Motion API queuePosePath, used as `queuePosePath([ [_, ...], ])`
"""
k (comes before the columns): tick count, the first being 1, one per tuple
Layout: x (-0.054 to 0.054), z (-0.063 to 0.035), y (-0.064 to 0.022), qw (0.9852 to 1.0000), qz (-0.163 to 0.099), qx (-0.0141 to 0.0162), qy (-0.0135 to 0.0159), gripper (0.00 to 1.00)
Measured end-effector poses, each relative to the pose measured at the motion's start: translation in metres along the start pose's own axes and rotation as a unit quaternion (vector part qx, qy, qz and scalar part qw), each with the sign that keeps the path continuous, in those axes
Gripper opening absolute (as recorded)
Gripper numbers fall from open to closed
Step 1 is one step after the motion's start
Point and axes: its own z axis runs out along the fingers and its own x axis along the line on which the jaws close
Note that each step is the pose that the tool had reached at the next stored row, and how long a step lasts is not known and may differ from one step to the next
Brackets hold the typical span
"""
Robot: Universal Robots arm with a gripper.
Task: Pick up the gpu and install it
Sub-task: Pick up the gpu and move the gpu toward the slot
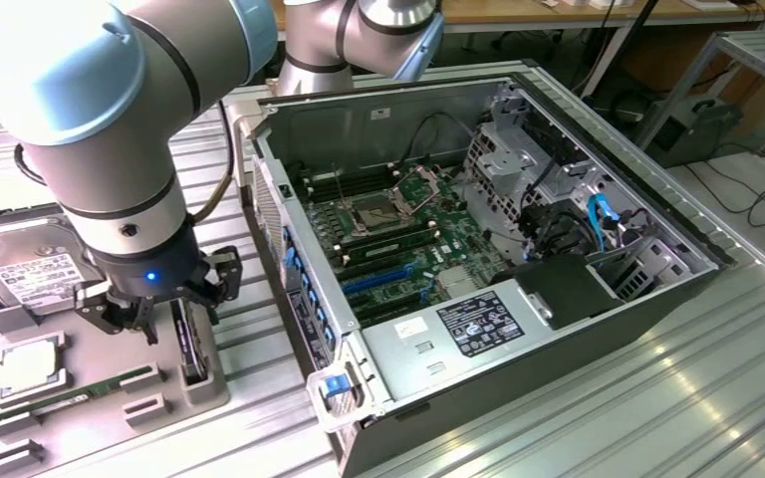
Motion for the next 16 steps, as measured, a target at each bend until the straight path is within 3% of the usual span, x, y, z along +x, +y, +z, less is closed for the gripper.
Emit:
queuePosePath([
  [10, 0.0000, 0.0001, 0.0000, 1.0000, 0.000, 0.0000, 0.0000, 0.65],
  [13, -0.0007, 0.0003, 0.0001, 1.0000, 0.000, -0.0002, -0.0002, 0.51],
  [16, -0.0013, 0.0001, 0.0000, 1.0000, 0.000, 0.0000, 0.0000, 0.51],
])
